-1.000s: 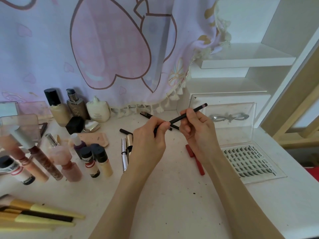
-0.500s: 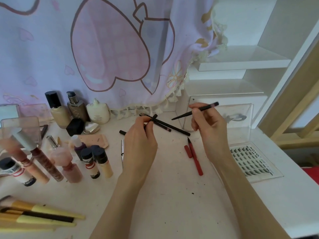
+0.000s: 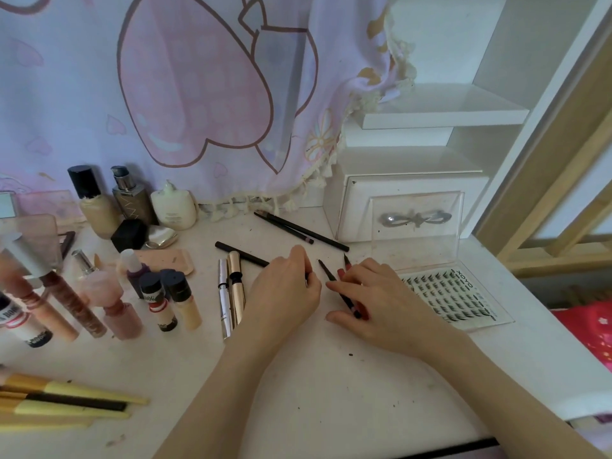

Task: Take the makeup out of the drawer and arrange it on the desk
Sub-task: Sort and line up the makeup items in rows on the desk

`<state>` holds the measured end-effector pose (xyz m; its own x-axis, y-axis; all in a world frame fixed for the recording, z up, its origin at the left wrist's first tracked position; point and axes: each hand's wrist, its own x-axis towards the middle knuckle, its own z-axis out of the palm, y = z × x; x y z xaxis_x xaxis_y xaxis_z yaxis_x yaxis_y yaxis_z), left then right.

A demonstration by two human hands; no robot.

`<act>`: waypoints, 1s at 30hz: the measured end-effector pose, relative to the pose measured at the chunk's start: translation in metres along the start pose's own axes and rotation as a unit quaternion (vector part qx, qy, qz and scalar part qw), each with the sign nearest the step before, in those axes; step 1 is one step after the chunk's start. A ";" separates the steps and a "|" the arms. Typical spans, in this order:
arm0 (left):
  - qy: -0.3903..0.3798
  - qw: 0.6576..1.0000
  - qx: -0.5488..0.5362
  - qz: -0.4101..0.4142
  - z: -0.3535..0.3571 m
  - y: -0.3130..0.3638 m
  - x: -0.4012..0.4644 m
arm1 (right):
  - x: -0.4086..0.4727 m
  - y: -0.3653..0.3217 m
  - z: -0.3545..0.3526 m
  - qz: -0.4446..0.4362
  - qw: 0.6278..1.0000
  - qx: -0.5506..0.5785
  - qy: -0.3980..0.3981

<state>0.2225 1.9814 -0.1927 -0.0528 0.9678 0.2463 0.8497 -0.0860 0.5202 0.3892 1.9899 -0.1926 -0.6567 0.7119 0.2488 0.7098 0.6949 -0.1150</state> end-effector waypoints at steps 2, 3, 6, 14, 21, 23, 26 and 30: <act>-0.009 1.000 0.004 -0.005 0.001 0.000 0.001 | 0.000 -0.001 -0.001 -0.004 1.000 -0.008 -0.010; -0.010 1.000 0.004 -0.006 0.001 -0.001 0.001 | -0.001 -0.001 0.000 -0.005 1.000 -0.004 -0.013; -0.023 1.000 0.000 0.013 0.001 -0.001 0.003 | -0.002 -0.001 -0.001 0.004 1.000 0.025 -0.011; -0.123 0.990 -0.031 0.061 0.001 -0.003 0.006 | -0.003 0.003 -0.002 0.014 0.999 0.033 0.014; -0.058 0.996 -0.049 0.046 0.000 -0.002 0.007 | 0.003 0.002 -0.004 0.049 0.996 0.061 0.047; 0.036 0.996 -0.076 0.040 -0.008 -0.004 0.008 | 0.012 -0.002 -0.006 0.072 0.992 0.083 0.068; 0.164 0.977 -0.135 0.021 -0.022 -0.010 0.011 | 0.036 -0.013 -0.003 0.081 0.992 0.078 0.064; 0.203 0.964 -0.172 -0.005 -0.031 -0.019 0.013 | 0.072 -0.034 0.009 0.096 0.994 0.059 0.000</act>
<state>0.1893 1.9886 -0.1742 -0.3211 0.8025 0.5029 0.6278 -0.2172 0.7474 0.3154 2.0188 -0.1798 -0.5126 0.8324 0.2107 0.7872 0.5536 -0.2717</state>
